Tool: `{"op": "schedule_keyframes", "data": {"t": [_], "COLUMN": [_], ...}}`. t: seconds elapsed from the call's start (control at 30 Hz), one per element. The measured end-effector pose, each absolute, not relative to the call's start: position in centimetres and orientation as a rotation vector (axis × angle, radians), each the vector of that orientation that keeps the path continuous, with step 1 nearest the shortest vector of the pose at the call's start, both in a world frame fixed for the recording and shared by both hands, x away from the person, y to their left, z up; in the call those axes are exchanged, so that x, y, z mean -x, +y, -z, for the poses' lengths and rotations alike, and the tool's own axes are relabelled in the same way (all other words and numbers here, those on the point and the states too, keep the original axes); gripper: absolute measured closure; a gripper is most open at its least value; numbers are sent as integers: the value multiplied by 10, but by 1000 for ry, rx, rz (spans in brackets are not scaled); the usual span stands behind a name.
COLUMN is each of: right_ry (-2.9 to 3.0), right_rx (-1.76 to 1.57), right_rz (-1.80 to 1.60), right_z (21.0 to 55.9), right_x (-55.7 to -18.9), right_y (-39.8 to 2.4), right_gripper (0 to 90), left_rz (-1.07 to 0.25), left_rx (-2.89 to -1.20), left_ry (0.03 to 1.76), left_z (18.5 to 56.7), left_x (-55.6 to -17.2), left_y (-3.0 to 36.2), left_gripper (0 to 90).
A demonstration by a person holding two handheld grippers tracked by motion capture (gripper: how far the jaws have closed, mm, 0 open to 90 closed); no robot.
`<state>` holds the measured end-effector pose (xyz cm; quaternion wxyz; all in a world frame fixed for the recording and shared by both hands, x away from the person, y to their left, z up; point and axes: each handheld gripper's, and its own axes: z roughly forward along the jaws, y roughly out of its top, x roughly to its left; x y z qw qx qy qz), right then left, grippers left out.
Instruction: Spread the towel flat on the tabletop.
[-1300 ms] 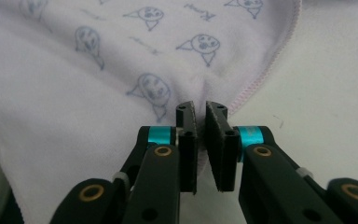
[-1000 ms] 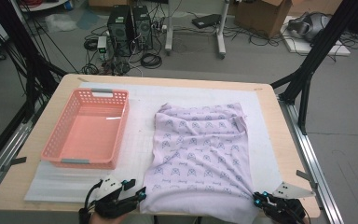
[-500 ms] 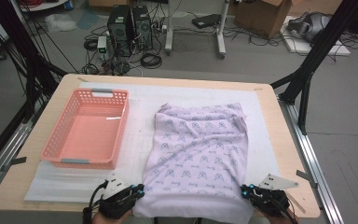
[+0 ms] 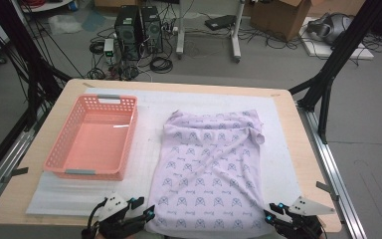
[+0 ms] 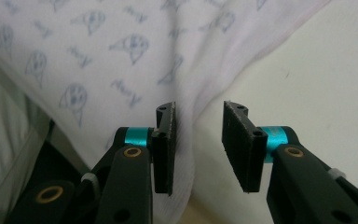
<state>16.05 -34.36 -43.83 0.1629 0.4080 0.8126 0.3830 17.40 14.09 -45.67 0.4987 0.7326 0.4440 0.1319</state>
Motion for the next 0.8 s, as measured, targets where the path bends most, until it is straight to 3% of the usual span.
{"op": "schedule_keyframes", "data": {"t": [0.2, 0.53, 0.6, 0.63, 0.8], "right_ry": [2212, 2239, 2255, 2276, 2205], "right_rx": [-1231, -1299, -1275, -1243, -1241], "right_rz": [-1118, -1105, -1082, -1070, -911], "right_z": [434, 446, 449, 448, 442], "right_x": [-188, -225, -228, -227, -220], "right_y": [-342, -334, -326, -324, -334], "right_gripper": [602, 627, 707, 870, 877], "left_rz": [-298, -278, -278, -279, -277], "left_rx": [-1728, -1797, -1797, -1794, -1794], "left_ry": [1076, 1087, 1089, 1087, 1089], "left_z": [450, 456, 456, 456, 456], "left_x": [-214, -234, -234, -233, -231], "left_y": [136, 126, 127, 127, 129], "left_gripper": [479, 494, 498, 498, 501]}}
